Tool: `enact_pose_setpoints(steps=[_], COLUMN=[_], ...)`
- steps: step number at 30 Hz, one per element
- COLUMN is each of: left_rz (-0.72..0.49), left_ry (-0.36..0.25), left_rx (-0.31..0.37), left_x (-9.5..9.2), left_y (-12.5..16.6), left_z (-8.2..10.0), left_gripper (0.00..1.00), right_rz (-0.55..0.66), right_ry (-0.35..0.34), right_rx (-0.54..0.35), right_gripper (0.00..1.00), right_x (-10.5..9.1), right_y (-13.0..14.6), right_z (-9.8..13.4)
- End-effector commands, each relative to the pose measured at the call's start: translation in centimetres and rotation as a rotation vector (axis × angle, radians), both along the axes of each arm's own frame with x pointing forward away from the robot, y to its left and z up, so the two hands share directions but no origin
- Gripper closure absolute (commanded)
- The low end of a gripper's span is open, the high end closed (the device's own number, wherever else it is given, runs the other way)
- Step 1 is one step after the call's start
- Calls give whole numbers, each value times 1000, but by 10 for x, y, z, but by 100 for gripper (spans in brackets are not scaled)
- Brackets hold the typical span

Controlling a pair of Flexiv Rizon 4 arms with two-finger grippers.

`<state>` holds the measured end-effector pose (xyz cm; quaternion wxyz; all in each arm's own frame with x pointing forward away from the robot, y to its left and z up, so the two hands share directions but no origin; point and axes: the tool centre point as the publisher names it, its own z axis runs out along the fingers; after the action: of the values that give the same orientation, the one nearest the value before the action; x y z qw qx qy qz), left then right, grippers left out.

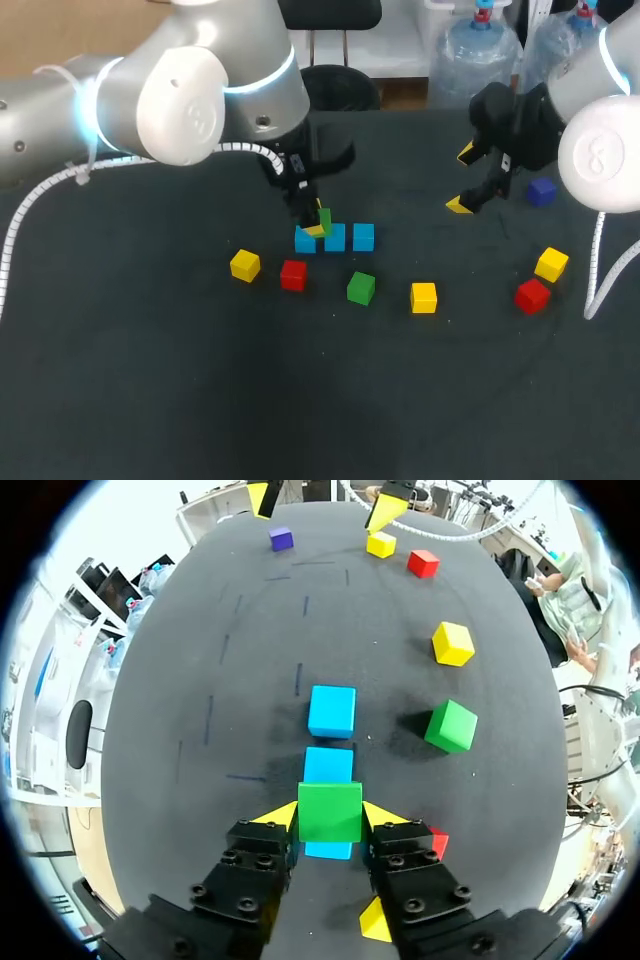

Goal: Place the blue cubes, place green cubes on the blue cubes, place the yellow cubes on the green cubes, then place the red cubes on the yellow cubes, and place purple cube on the red cubes.

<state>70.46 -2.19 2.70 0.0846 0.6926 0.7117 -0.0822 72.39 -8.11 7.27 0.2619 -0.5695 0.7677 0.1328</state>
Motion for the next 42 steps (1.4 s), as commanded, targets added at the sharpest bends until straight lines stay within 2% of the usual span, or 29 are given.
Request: enact_pose_setpoints(steps=[1,42], left_rz=[-4,1], left_ry=[6,16], left_rx=[6,13], left_x=[3,4], left_y=[-2,1], left_z=[0,-3], left_gripper=[100,100], right_rz=[2,2], right_ry=[1,1], right_rx=[3,3], right_gripper=[0,0], right_x=[1,1], right_y=[0,0], right_z=[-1,-1])
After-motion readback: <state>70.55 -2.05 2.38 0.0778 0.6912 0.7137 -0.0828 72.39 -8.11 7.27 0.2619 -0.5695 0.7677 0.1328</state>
